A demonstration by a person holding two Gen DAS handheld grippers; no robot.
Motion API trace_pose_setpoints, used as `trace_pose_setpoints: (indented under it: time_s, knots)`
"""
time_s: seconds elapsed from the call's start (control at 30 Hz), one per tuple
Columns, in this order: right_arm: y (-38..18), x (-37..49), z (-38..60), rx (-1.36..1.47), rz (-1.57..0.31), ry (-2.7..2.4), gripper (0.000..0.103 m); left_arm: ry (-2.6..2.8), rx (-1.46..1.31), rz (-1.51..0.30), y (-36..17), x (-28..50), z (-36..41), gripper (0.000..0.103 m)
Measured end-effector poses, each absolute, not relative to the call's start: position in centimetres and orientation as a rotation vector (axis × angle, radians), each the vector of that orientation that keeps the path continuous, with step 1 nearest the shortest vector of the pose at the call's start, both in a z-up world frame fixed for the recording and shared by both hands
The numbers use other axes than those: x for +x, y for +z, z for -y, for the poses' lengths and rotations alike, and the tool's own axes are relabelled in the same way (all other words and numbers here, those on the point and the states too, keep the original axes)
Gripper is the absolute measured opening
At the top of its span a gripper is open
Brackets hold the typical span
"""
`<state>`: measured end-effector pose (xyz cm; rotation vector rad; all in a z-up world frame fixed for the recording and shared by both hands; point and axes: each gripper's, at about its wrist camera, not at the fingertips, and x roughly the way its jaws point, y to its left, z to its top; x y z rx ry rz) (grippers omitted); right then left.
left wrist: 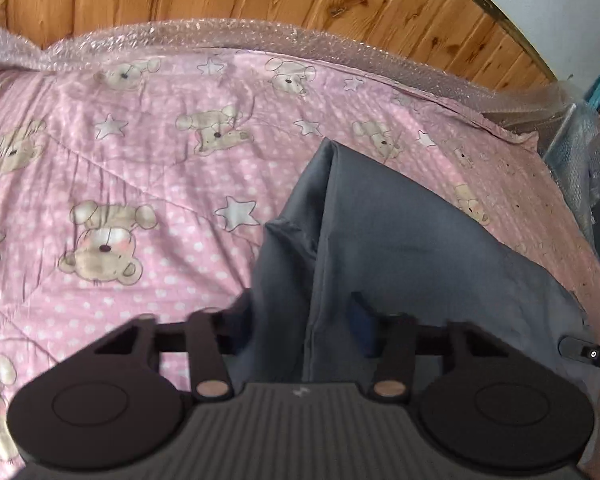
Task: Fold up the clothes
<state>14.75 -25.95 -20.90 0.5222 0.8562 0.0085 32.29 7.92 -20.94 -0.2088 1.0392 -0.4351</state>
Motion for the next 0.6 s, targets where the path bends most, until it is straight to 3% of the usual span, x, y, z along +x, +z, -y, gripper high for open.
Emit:
trace_pose_setpoints:
  time_s: [0.1,0.27,0.3,0.37,0.43,0.47,0.57,0.6]
  knots:
    - [-16.9,17.9,23.5,0.132,-0.824,0.152,0.011,-0.374,-0.336,-1.036,-20.4,30.6,-8.9,0.012]
    - [-15.6,25.6,24.9,-0.309,-0.795,0.232,0.01,-0.284,-0.287,-1.036,-20.7,27.4,-5.6,0.017]
    - [-17.1,27.5,26.7,-0.3,-0.854,0.204,0.011,-0.236,-0.263,-1.037,-21.0,27.2,-5.4,0.023]
    - [-20.1,29.9,31.0,-0.114,-1.019,0.193,0.013,-0.187,-0.3,-1.007,-20.6,27.1,-5.9,0.022]
    - [-19.5,28.9,33.6,0.029,-0.977,0.165,0.027,-0.179,-0.337,-0.902,-18.2,26.9,-6.7,0.023]
    - [-18.2,27.8,34.2,0.08,-0.907,0.133,0.033,-0.187,-0.352,-0.855,-17.2,27.1,-6.8,0.029]
    - [-15.0,25.2,33.9,0.249,-0.73,0.177,0.033,-0.289,-0.363,-0.763,-15.4,29.6,-5.5,0.048]
    - [-14.7,25.0,33.3,0.295,-0.713,0.224,0.033,-0.312,-0.347,-0.774,-16.0,31.1,-4.8,0.048]
